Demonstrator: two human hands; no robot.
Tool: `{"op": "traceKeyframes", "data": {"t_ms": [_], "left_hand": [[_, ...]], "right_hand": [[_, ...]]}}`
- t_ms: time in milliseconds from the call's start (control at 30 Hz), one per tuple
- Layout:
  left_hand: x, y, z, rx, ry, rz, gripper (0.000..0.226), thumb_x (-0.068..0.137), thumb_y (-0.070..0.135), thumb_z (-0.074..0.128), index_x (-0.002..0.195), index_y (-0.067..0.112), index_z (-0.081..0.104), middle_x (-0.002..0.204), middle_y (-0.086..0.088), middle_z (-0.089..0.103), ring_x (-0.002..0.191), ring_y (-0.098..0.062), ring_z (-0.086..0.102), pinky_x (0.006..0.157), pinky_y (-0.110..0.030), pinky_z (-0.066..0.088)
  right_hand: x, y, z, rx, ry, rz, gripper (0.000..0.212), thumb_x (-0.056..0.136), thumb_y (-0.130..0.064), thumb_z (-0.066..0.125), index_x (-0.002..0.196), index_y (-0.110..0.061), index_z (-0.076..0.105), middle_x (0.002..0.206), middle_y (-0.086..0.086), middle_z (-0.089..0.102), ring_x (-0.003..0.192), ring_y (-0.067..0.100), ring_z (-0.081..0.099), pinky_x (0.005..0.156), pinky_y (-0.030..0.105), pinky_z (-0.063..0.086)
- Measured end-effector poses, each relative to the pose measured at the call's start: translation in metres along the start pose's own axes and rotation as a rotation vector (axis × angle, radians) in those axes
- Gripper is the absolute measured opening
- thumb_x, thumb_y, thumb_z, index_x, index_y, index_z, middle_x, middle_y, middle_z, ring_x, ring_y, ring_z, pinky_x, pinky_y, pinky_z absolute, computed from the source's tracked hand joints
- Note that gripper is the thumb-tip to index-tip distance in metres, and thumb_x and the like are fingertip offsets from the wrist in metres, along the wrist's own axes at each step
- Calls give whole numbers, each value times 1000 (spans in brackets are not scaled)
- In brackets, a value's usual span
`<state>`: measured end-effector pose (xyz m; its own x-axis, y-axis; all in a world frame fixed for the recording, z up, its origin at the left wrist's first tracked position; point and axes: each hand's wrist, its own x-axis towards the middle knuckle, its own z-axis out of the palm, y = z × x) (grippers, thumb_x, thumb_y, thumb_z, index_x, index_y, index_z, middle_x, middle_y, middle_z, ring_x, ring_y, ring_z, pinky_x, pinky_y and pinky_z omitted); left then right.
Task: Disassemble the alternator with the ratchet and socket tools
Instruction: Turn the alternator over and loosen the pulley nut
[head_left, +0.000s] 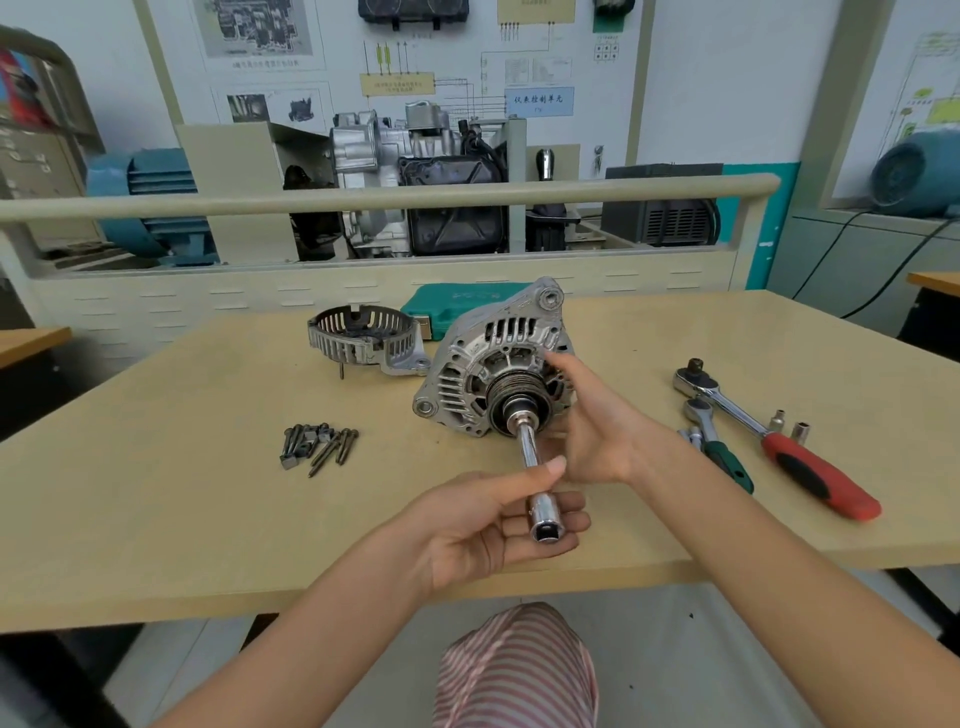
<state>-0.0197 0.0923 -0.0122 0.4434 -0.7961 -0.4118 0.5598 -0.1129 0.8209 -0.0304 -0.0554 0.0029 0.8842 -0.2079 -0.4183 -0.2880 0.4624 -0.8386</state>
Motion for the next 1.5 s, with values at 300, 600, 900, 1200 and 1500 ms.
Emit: {"op": "traceKeyframes", "data": {"t_ms": [300,600,900,1200,1500], "left_hand": [[-6,-11,8,-387,84,75,19,73,8,69,84,-6,62,65,-16,65,55,-23,69,42,-42,55],[-4,-15,18,-640,119,186,23,98,8,42,90,-8,56,64,-19,65,47,-26,65,40,-35,54],[7,-22,29,-753,176,126,11,86,8,64,79,0,60,50,-7,55,34,-9,51,33,-18,46],[13,-25,26,-802,119,64,32,96,21,46,71,3,57,47,-1,46,28,-6,36,27,-11,30],[18,-28,30,-705,254,239,10,91,14,58,86,5,61,51,-2,50,36,-5,46,33,-13,39]], "right_hand": [[17,8,-2,39,-110,43,50,66,-46,70,95,-6,62,82,10,64,70,19,59,68,30,50],[29,24,-10,152,-267,-82,69,64,-49,67,117,-5,57,95,12,69,72,18,68,63,28,56],[38,26,-15,200,-299,-70,69,64,-47,69,113,1,57,93,17,67,73,20,63,75,29,53],[39,27,-18,191,-299,-60,75,67,-50,68,120,0,53,94,16,66,73,19,63,78,28,52],[38,27,-16,197,-299,-86,67,64,-47,68,110,1,58,92,17,68,71,19,66,70,29,56]]}}
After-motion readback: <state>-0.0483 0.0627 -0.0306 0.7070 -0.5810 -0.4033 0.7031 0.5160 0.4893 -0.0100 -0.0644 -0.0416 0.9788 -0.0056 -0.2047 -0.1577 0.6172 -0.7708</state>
